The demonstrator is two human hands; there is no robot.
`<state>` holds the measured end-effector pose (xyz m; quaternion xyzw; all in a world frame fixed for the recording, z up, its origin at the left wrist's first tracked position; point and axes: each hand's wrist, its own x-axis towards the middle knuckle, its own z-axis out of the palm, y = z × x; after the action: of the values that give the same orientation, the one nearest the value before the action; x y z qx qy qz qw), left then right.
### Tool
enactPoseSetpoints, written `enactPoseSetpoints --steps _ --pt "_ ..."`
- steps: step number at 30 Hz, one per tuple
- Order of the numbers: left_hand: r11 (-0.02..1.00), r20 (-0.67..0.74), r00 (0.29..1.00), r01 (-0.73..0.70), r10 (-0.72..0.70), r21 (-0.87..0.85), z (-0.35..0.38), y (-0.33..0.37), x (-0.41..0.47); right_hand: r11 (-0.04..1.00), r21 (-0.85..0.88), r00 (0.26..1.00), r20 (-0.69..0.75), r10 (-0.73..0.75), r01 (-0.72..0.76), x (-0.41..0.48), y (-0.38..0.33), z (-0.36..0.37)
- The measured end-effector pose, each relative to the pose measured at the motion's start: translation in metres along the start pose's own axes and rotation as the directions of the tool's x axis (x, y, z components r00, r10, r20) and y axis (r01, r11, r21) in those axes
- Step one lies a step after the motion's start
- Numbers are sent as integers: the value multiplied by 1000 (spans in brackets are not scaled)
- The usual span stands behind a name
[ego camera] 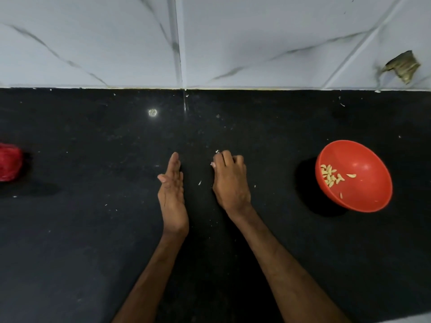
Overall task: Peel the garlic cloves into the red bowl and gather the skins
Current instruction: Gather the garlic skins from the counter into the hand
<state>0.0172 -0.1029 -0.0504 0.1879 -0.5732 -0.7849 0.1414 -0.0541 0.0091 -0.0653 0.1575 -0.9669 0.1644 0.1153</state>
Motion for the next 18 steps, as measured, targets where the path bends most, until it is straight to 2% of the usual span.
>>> enactPoseSetpoints --steps 3,7,9,10,11,12,13,14,15,16,18 --pt "1000 -16 1000 5 -5 -26 0 -1 0 998 -57 997 -69 34 -38 -3 -1 1" --pt "999 -20 1000 3 -4 -43 0 -2 2 997 -74 993 -122 -7 -2 -4 -1 1" --pt "998 -32 999 8 -10 -63 2 -1 3 996 82 987 -158 41 -28 -2 4 -4" --pt "996 -42 999 15 -18 -84 3 0 2 963 250 977 -157 142 -100 0 7 -8" --pt "994 -50 998 23 -28 -106 4 2 2 853 476 950 -103 296 -214 4 10 -14" --pt "991 -56 998 31 -38 -128 6 3 2 634 703 890 -4 457 -323 7 9 -21" --pt "987 -56 997 43 -52 -153 8 6 1 350 856 819 135 557 -380 8 4 -29" --pt "981 -47 996 64 -73 -183 11 7 0 94 913 762 272 587 -398 6 -7 -38" --pt "971 -28 995 88 -97 -223 15 9 0 -61 916 734 355 579 -396 4 -21 -44" --pt "955 -1 992 120 -125 -270 19 10 1 -147 913 738 395 547 -380 -1 -37 -46" --pt "906 82 975 224 -208 -359 25 14 0 -185 916 784 400 475 -355 -13 -64 -44"
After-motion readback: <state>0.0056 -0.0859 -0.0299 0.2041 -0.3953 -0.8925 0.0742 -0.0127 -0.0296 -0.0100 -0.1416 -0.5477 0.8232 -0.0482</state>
